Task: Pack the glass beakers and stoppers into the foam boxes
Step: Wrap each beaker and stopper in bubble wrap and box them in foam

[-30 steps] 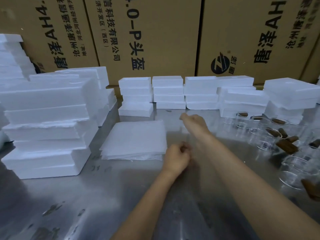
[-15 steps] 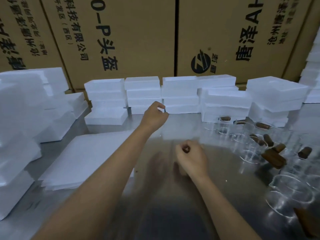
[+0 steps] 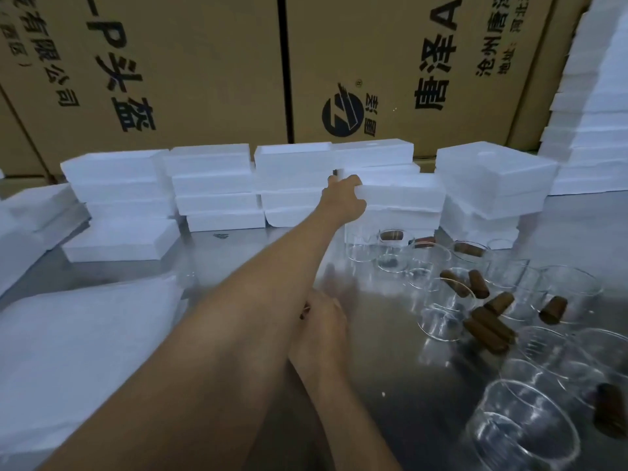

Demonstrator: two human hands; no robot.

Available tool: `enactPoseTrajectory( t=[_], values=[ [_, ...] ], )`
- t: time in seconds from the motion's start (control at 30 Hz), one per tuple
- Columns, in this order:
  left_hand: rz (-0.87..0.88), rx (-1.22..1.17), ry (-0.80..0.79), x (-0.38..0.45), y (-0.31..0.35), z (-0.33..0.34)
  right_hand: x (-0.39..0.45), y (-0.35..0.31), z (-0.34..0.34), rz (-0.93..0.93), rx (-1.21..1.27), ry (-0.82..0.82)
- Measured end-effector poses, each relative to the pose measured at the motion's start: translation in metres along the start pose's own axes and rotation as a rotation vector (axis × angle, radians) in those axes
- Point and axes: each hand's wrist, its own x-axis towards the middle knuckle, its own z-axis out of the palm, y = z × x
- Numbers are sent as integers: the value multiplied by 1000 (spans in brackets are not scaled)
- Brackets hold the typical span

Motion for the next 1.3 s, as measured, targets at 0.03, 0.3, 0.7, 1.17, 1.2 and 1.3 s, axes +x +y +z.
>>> enactPoseTrajectory(
  t=[0.03,0.3,0.7,1.17,1.2,1.3],
  values=[
    [-3,9,22,2,-2,2,0,0,-1,2,13,-7],
    [96,-80,250,-49,-10,-31,5,-6,-6,93,131,27],
    [-259,-113,387,-239,-74,-72,15,0,-19,233,511,240],
    [-248,-189,378,-279,-82,-67,15,14,-57,330,676,472],
    [-258,-216,387,-279,-82,-67,16,14,-56,320,660,470],
    [-292,-259,394,-277,-81,-67,19,17,-53,295,575,445]
  ],
)
